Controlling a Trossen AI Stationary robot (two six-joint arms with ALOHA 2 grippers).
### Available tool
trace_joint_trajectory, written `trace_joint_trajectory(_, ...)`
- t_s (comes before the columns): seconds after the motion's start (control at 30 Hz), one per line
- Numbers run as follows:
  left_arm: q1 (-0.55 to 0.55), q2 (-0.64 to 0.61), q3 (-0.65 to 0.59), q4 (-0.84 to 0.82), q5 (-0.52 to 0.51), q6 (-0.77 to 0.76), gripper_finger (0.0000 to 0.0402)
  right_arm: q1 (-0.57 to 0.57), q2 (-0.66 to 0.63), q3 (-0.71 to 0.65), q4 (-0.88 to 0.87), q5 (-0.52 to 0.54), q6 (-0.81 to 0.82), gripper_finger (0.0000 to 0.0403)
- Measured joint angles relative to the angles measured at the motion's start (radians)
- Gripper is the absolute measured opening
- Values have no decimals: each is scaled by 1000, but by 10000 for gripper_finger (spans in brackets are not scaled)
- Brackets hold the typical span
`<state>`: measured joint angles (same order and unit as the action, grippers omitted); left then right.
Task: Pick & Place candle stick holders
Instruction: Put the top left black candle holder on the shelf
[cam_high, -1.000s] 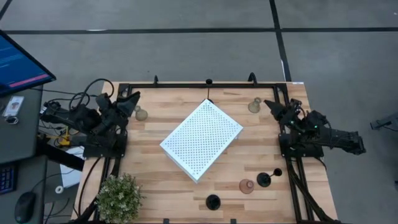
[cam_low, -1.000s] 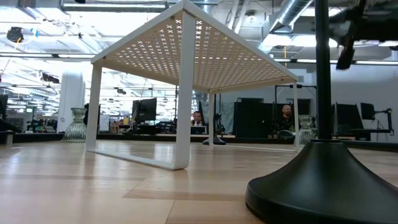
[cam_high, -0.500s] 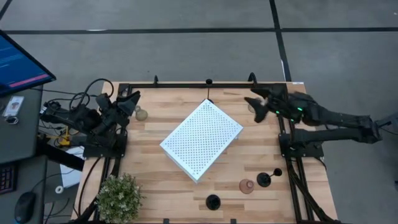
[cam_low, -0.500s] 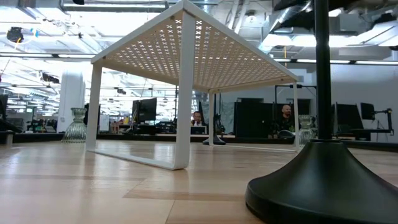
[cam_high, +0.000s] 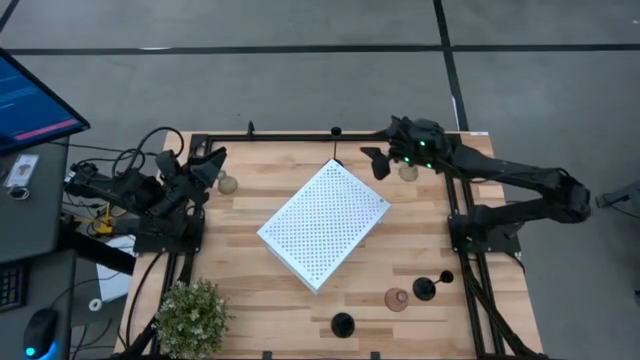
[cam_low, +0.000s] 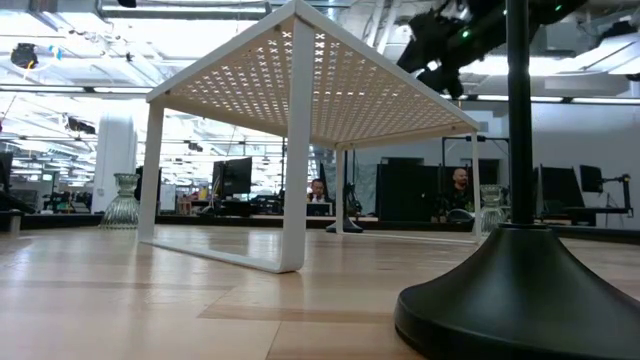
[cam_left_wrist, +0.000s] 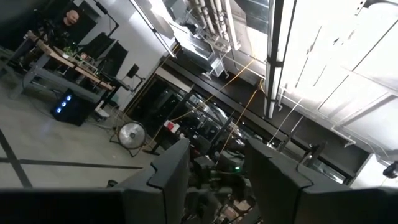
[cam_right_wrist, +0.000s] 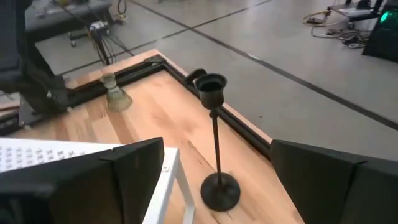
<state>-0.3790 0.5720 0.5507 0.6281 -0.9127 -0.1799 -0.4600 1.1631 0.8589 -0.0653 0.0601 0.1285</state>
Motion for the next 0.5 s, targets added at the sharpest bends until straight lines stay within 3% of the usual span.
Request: trace_joint_trajectory(0.5,0,0,0,-3,-3,0,155,-36,255,29,236,-64,-86,286)
